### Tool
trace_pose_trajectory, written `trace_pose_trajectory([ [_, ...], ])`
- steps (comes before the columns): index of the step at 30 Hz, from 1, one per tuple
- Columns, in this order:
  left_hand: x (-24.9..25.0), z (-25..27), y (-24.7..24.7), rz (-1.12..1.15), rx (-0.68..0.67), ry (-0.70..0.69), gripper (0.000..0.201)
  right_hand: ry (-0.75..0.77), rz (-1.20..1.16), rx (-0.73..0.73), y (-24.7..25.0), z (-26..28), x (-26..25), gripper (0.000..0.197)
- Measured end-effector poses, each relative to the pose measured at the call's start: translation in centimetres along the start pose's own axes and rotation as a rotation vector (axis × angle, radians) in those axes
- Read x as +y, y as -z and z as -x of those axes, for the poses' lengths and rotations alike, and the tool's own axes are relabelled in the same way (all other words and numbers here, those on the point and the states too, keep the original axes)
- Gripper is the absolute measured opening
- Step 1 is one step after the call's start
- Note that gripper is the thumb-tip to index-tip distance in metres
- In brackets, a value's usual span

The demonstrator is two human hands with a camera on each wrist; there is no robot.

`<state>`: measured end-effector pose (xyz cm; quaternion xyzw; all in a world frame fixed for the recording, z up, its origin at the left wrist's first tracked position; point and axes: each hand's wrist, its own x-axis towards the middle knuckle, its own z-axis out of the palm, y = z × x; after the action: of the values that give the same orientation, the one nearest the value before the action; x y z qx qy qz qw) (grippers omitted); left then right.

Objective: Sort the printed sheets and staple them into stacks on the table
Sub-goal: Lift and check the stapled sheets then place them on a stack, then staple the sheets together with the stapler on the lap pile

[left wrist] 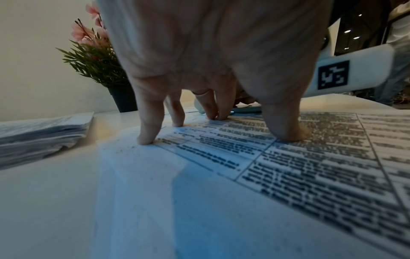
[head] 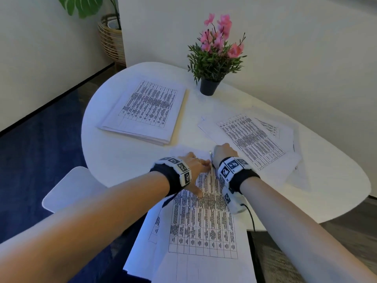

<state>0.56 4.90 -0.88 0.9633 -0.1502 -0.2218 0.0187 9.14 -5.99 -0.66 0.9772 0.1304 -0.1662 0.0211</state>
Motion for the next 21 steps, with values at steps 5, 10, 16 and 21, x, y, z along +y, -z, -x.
trace_pose_trajectory([
  [5,0.1,0.1,0.0,-0.013,-0.004,0.005,0.090,0.078,0.002,0.082,0.4,-1.0,0.2,0.029],
  [10,0.3,0.5,0.3,0.023,-0.002,0.005,0.086,-0.017,-0.214,0.059,0.7,-1.8,-1.3,0.035],
  [16,1.2,1.4,0.7,0.145,0.002,0.044,0.081,0.098,-0.182,0.010,1.3,-1.4,-0.4,0.043],
  [21,1.2,2.1,-0.6,0.195,0.069,0.151,0.087,0.197,-0.064,-0.041,0.2,1.5,1.1,0.039],
])
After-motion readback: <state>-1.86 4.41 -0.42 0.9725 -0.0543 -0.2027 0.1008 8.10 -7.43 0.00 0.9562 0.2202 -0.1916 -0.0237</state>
